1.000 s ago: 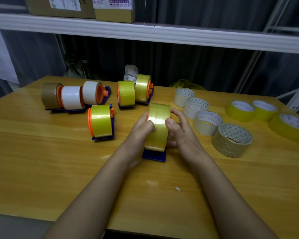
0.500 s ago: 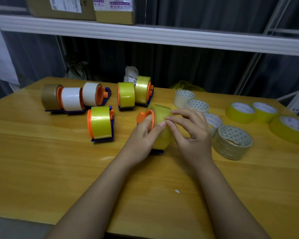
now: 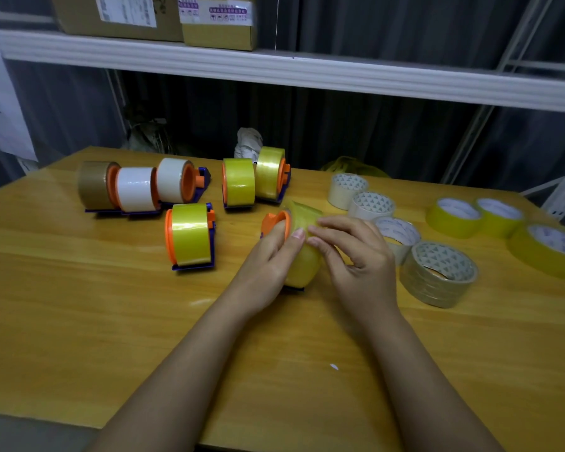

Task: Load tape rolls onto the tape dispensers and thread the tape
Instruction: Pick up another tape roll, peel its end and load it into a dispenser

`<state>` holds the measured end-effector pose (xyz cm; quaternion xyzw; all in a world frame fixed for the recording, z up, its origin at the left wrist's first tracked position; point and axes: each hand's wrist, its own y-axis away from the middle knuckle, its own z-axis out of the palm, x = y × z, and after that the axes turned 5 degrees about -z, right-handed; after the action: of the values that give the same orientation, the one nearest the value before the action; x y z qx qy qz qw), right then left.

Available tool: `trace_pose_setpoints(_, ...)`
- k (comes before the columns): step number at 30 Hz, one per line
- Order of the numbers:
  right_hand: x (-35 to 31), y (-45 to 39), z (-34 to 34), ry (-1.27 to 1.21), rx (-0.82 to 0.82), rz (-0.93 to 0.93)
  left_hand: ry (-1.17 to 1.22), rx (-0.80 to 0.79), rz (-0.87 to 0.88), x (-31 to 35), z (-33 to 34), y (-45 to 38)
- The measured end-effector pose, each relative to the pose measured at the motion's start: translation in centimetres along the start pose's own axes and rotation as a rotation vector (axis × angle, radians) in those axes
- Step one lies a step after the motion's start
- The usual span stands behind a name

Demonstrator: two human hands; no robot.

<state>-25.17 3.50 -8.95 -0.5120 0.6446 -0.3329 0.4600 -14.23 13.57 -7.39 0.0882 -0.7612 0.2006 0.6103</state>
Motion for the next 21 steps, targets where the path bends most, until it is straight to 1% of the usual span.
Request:
trace_pose_setpoints(9, -0.16, -0.12, 0.03, 0.077, 0.013, -0.023, -0.025, 0.019, 0.006, -0.01, 0.19, -0.11)
trace_pose_setpoints(12, -0.09, -0.18, -0.07, 0.046, 0.01, -0.023, -0.016, 0.019, 0.015, -0.21, 0.15, -0.14)
trace_pose_setpoints(16, -0.01, -0.22, -0.08, 0.012, -0.041, -0.009, -0.015, 0.021, -0.005, 0.05, 0.08, 0.08)
trace_pose_setpoints(21, -0.16, -0.11, -0.02, 0.032, -0.011, -0.003, -0.004, 0.036, -0.002, -0.21, 0.15, -0.31)
